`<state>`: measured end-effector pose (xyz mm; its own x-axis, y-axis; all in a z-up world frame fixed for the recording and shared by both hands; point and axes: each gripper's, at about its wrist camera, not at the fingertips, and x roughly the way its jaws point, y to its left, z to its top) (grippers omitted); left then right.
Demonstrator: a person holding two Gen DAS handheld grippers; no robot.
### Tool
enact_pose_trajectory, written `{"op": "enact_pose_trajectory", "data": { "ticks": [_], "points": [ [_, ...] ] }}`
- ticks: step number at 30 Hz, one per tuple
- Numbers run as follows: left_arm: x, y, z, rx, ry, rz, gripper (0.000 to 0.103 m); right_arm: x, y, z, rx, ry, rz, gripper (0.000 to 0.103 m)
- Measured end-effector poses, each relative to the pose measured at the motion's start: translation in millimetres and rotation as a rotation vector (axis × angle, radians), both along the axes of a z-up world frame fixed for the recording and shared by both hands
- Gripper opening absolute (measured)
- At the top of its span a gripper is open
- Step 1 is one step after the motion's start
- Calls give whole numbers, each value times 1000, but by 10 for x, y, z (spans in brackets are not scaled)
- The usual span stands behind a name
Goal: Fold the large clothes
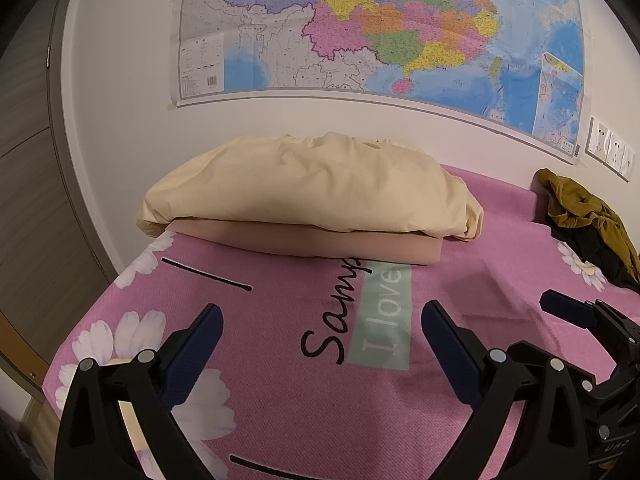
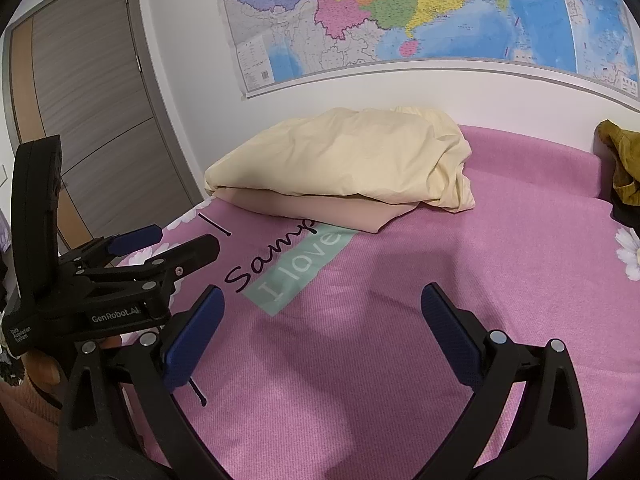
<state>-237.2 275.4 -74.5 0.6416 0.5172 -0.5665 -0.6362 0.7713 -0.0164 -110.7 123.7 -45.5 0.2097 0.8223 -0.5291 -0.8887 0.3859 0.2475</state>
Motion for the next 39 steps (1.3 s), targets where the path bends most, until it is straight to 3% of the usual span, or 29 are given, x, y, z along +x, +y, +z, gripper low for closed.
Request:
{"op": "enact_pose_trajectory", "data": {
  "ticks": [39],
  "points": [
    [20, -13, 15, 1, -2, -4, 96, 13, -6, 22, 9, -1, 4, 97]
  ]
}}
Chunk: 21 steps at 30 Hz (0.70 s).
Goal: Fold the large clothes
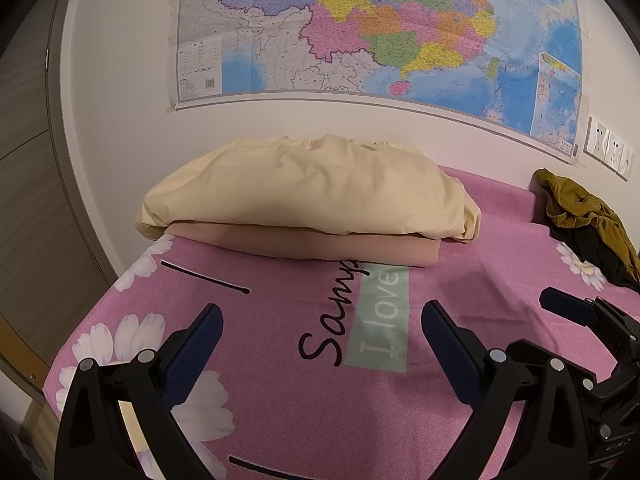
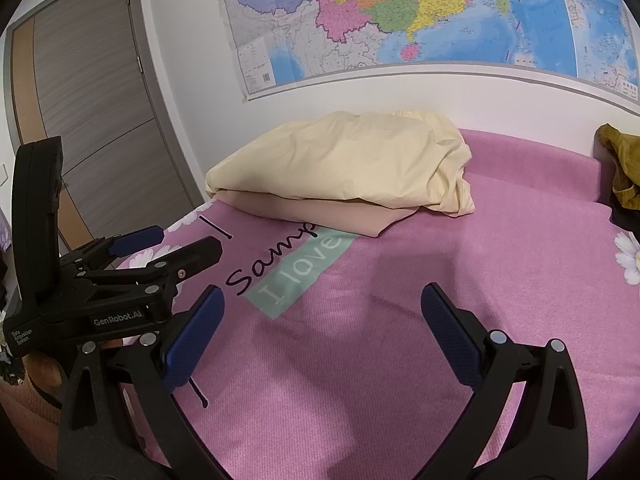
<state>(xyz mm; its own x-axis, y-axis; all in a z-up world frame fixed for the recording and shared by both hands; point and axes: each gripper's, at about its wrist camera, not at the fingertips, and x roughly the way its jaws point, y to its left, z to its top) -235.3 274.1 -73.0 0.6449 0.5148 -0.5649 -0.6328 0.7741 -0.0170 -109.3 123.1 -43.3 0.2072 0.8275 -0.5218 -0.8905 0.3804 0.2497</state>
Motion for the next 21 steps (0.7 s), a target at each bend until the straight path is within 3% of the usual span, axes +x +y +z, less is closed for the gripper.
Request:
{"op": "enact_pose_trajectory", "data": {
  "ticks": [21],
  "points": [
    [-5, -53, 3, 11, 3, -7, 96, -16, -47, 13, 10, -8, -1, 97]
  ]
}}
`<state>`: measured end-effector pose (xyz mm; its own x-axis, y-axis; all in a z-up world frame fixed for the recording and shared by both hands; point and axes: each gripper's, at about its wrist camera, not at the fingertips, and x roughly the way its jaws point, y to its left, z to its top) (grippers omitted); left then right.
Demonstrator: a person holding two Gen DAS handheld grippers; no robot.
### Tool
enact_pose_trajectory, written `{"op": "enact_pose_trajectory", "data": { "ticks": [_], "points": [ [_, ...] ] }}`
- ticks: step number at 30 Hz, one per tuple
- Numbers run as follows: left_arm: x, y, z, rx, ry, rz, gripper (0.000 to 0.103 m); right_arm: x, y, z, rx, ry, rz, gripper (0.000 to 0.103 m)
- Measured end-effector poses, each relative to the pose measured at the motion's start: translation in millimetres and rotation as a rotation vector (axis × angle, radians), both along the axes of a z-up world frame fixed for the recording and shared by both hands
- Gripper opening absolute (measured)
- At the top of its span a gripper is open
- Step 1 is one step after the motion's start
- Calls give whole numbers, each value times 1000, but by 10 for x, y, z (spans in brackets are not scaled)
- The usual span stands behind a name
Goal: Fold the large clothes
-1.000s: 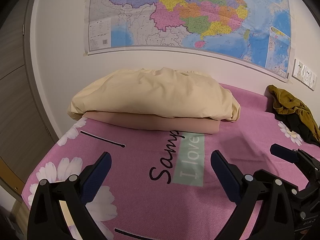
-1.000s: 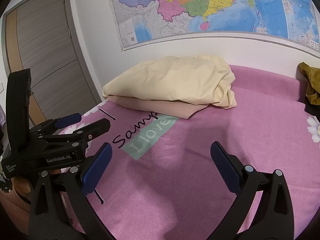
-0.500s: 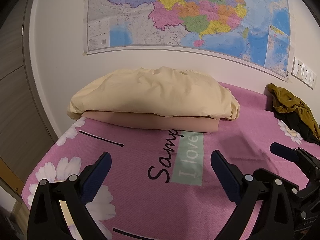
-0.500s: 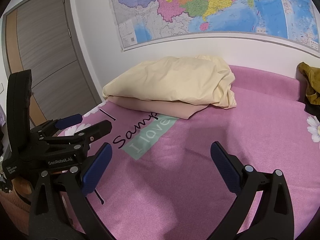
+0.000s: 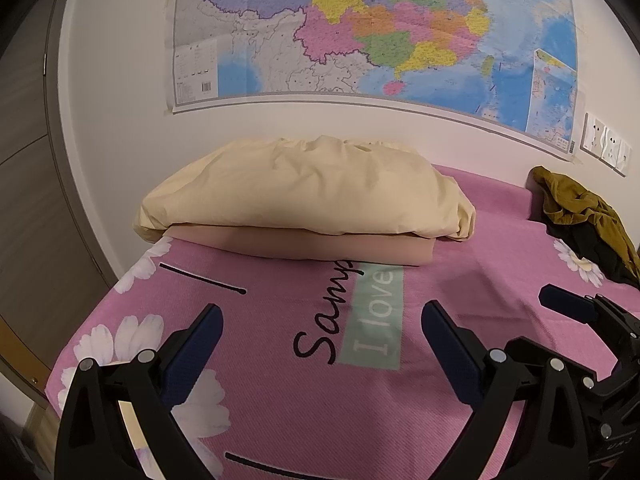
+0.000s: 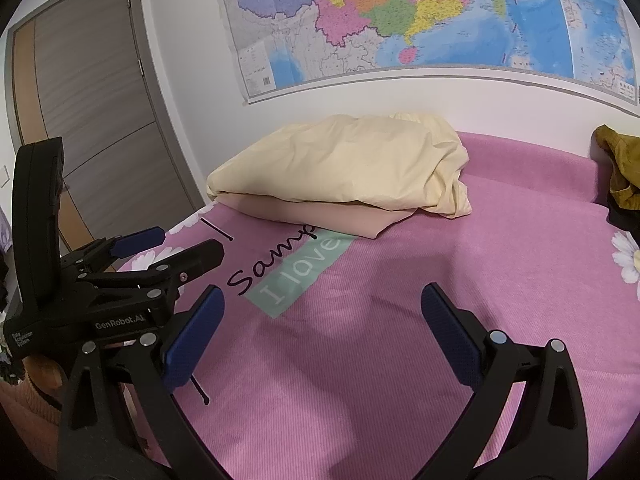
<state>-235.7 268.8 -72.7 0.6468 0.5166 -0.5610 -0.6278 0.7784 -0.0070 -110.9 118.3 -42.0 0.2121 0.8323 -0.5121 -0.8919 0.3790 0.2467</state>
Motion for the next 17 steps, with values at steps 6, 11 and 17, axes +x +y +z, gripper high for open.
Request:
{"op": "enact_pose_trajectory", "data": {
  "ticks": [6, 11, 17],
  "points": [
    [-3, -42, 32, 21, -6, -18, 96, -7, -22, 10, 1, 2, -2, 97],
    [27, -94, 32, 14, -7, -39, 96, 3, -81, 10, 0, 1, -21, 97],
    [174, -213, -3, -57, -23, -116, 96, 114, -398, 19, 7, -7, -112, 97]
  ]
}}
